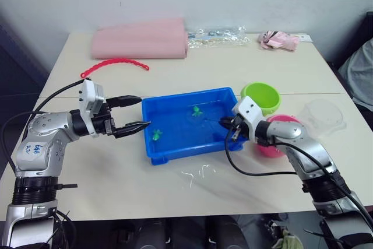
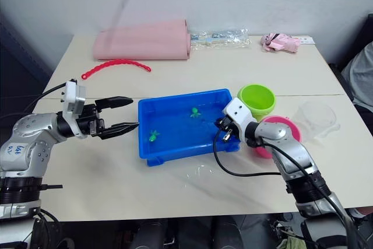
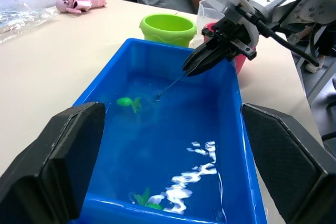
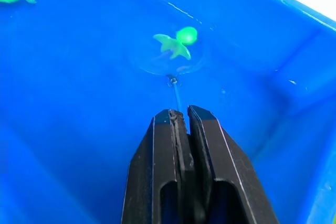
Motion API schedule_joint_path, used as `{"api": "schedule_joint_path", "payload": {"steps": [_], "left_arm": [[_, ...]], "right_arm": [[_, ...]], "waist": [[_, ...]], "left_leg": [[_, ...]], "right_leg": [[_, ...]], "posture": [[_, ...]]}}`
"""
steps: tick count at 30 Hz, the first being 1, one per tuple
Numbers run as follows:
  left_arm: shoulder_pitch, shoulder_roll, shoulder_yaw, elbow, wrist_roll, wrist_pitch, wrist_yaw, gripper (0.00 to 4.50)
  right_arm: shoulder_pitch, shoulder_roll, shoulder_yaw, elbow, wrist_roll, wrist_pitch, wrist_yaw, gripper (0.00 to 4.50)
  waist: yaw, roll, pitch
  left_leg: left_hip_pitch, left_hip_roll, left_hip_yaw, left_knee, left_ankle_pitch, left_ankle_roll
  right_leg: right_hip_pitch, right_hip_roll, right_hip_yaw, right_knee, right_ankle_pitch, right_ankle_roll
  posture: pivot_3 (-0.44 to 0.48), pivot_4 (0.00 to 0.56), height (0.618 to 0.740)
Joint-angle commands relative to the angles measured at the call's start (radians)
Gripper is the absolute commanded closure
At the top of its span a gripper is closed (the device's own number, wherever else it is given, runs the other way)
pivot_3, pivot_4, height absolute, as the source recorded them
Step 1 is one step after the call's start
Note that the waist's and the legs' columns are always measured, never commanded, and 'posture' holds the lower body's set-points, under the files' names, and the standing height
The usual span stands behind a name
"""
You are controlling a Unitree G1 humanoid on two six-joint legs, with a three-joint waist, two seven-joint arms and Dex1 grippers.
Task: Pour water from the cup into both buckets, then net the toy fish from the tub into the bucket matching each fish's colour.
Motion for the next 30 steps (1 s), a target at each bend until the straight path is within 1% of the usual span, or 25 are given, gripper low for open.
{"api": "schedule_joint_path", "payload": {"steps": [1, 6, 10, 14, 17, 20, 23, 25, 29, 30], "left_arm": [[-0.017, -0.002, 0.003, -0.022, -0.02, -0.007, -0.002, 0.02], [-0.027, -0.011, -0.01, -0.012, -0.018, -0.006, -0.004, 0.02], [-0.042, -0.019, -0.019, 0.001, -0.015, -0.007, -0.011, 0.02], [-0.057, -0.03, -0.028, 0.017, -0.015, -0.009, -0.02, 0.02], [-0.074, -0.039, -0.038, 0.031, -0.012, -0.015, -0.025, 0.02], [-0.095, -0.051, -0.05, 0.047, -0.009, -0.021, -0.029, 0.02], [-0.11, -0.063, -0.06, 0.06, -0.006, -0.026, -0.033, 0.02], [-0.118, -0.073, -0.069, 0.067, -0.003, -0.029, -0.036, 0.02], [-0.133, -0.087, -0.08, 0.072, -0.002, -0.032, -0.039, 0.02], [-0.141, -0.094, -0.079, 0.071, -0.009, -0.028, -0.034, 0.02]], "right_arm": [[0.059, -0.011, -0.065, -0.11, 0.01, -0.083, 0.028, 4.5], [0.181, -0.033, -0.144, -0.226, 0.03, -0.095, 0.036, 4.5], [0.247, -0.038, -0.215, -0.311, 0.065, -0.093, 0.038, 4.5], [0.308, -0.051, -0.332, -0.396, 0.119, -0.091, 0.032, 4.5], [0.336, -0.075, -0.426, -0.427, 0.156, -0.077, 0.034, 4.5], [0.337, -0.099, -0.515, -0.399, 0.168, -0.077, 0.022, 4.5], [0.327, -0.118, -0.561, -0.331, 0.129, -0.118, 0.012, 4.5], [0.32, -0.142, -0.565, -0.25, 0.053, -0.196, -0.001, 4.5], [0.324, -0.202, -0.527, -0.112, -0.113, -0.385, -0.026, 4.5], [0.322, -0.219, -0.515, -0.075, -0.173, -0.441, -0.062, 4.5]], "waist": [[0.0, 0.0, 0.0], [0.001, 0.0, 0.0], [0.002, 0.0, 0.0], [0.003, 0.0, 0.0], [0.003, 0.0, 0.0], [0.003, 0.0, 0.0], [0.003, 0.0, 0.0], [0.003, 0.0, 0.0], [0.003, 0.0, 0.0], [0.002, 0.0, 0.0]], "left_leg": [[0.0, 0.0, 0.0, 0.0, 0.0, 0.0], [0.0, 0.0, 0.0, 0.0, 0.0, 0.0], [0.0, 0.0, 0.0, 0.0, 0.0, 0.0], [0.0, 0.0, 0.0, 0.0, 0.0, 0.0], [0.001, 0.0, 0.0, 0.0, 0.0, 0.0], [0.001, 0.0, 0.0, 0.0, 0.0, 0.0], [0.001, 0.0, 0.0, 0.0, 0.0, 0.0], [0.001, 0.0, 0.0, 0.0, 0.0, 0.0], [0.001, 0.0, 0.0, 0.0, 0.0, 0.0], [0.001, 0.0, 0.0, 0.0, 0.0, 0.0]], "right_leg": [[0.0, 0.0, 0.0, 0.0, 0.0, 0.0], [0.0, 0.0, 0.0, 0.0, 0.0, 0.0], [0.0, 0.0, 0.001, 0.0, 0.0, 0.0], [0.0, 0.001, 0.001, 0.0, 0.0, 0.0], [0.001, 0.001, 0.001, 0.0, 0.0, 0.0], [0.001, 0.001, 0.001, 0.0, 0.0, 0.0], [0.001, 0.001, 0.001, 0.0, 0.0, 0.0], [0.001, 0.001, 0.001, 0.0, 0.0, 0.0], [0.001, 0.001, 0.001, 0.0, 0.0, 0.0], [0.001, 0.001, 0.001, 0.0, 0.0, 0.0]], "posture": [[0.0, 0.15, 0.74], [0.0, 0.15, 0.74], [0.0, 0.15, 0.74], [0.0, 0.15, 0.74], [0.0, 0.15, 0.74], [0.0, 0.15, 0.74], [0.0, 0.15, 0.74], [0.0, 0.15, 0.74], [0.0, 0.15, 0.74], [0.0, 0.15, 0.74]]}}
